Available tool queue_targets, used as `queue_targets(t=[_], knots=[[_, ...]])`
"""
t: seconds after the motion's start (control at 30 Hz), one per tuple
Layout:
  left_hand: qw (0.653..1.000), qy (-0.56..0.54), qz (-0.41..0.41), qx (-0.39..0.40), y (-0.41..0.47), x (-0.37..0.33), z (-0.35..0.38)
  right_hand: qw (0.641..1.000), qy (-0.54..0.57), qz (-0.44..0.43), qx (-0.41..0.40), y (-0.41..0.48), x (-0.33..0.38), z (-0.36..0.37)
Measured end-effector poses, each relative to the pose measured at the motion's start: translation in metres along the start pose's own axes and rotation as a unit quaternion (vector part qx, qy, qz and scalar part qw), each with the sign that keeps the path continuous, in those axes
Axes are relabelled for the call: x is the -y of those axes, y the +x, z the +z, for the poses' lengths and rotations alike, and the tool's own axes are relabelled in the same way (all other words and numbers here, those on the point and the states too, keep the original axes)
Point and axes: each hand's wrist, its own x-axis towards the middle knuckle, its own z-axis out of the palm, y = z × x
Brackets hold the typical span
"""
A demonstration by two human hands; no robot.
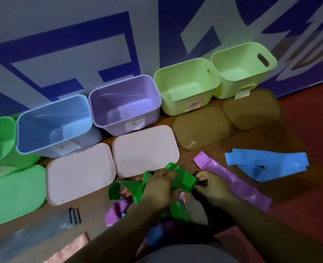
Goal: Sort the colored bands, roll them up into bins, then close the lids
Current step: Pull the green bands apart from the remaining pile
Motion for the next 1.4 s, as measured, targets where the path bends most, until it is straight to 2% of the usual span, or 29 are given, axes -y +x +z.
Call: queue_targets(t=[0.13, 0.27, 0.53, 0.77, 1.0, 1.13, 1.23, 1.4], knots=[[0.998, 0.04, -0.031, 0.046, 0.015, -0.005, 0.012, 0.995, 0.093, 0.008, 0.022, 0.0, -0.007, 0.001], [0.998, 0.024, -0.046, 0.041, 0.022, -0.003, 0.018, 0.994, 0.108, 0.032, -0.005, 0.007, -0.005, 0.007], [0.985, -0.156, -0.065, -0.036, 0.008, -0.003, -0.014, 0.989, 0.147, 0.029, -0.008, 0.023, 0.007, 0.007], [0.942, -0.275, -0.081, -0.175, -0.016, 0.001, -0.065, 0.97, 0.235, 0.003, -0.068, 0.024, 0.019, -0.008], [0.88, -0.369, -0.137, -0.267, -0.038, 0.009, -0.094, 0.974, 0.209, -0.081, -0.024, 0.01, 0.027, -0.028], [0.846, -0.405, -0.156, -0.31, -0.053, 0.018, -0.103, 0.974, 0.19, -0.105, 0.064, -0.003, 0.038, -0.037], [0.834, -0.405, -0.178, -0.329, -0.063, 0.04, -0.106, 0.961, 0.228, -0.107, 0.111, -0.016, 0.049, -0.036], [0.817, -0.421, -0.193, -0.344, -0.082, 0.064, -0.113, 0.952, 0.266, -0.102, 0.108, -0.034, 0.066, -0.023]])
